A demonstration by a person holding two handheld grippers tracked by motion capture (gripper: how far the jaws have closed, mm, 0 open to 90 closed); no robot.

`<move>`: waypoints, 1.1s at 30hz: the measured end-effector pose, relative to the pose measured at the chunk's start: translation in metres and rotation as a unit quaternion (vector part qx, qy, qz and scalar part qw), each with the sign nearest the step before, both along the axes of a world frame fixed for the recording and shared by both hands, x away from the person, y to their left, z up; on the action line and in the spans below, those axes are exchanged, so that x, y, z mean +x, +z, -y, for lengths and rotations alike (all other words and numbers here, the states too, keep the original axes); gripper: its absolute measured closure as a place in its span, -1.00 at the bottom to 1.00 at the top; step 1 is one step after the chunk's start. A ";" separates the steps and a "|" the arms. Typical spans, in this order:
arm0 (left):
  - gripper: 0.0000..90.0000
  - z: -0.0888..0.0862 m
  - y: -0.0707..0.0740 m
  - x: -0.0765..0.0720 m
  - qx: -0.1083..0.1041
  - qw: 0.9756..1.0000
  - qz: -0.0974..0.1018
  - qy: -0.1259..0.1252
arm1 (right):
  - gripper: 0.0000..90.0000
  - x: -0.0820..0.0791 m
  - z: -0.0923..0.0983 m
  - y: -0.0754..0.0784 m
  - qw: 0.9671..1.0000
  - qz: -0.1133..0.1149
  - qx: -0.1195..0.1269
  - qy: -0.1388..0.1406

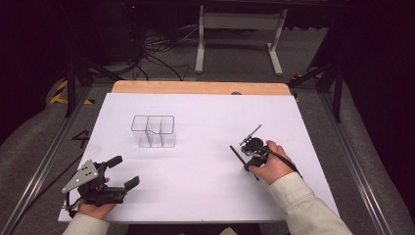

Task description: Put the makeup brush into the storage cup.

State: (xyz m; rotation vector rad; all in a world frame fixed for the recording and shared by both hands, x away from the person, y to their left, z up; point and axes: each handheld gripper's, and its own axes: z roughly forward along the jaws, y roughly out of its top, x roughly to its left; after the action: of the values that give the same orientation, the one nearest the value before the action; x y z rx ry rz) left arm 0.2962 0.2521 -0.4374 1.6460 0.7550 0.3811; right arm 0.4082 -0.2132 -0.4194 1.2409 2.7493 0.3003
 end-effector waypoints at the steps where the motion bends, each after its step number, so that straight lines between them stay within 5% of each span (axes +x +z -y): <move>1: -0.95 0.000 0.000 0.000 0.000 1.000 -0.001 0.000 | 0.65 0.000 0.000 0.000 1.000 -0.001 -0.002 -0.002; 12: -0.90 0.002 0.001 0.001 0.001 1.000 -0.006 -0.011 | 0.87 -0.003 -0.008 0.000 0.999 -0.005 -0.032 0.010; 20: -0.80 0.003 0.002 0.001 0.007 1.000 -0.008 -0.023 | 0.88 -0.003 -0.006 0.001 0.999 -0.008 -0.025 0.028; 28: -0.81 0.006 0.009 0.003 0.027 0.998 -0.002 -0.049 | 0.88 -0.004 -0.003 0.020 0.997 -0.003 -0.014 0.078; 33: -0.84 0.011 0.018 0.009 0.027 0.996 -0.005 -0.085 | 0.88 -0.006 -0.007 0.036 0.991 -0.007 -0.007 0.133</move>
State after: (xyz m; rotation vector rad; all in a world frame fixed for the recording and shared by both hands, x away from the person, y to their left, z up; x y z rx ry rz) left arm 0.3049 0.2411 -0.4189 1.7494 0.6112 0.2743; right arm 0.4021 -0.2059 -0.3831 0.8747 2.9240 0.2944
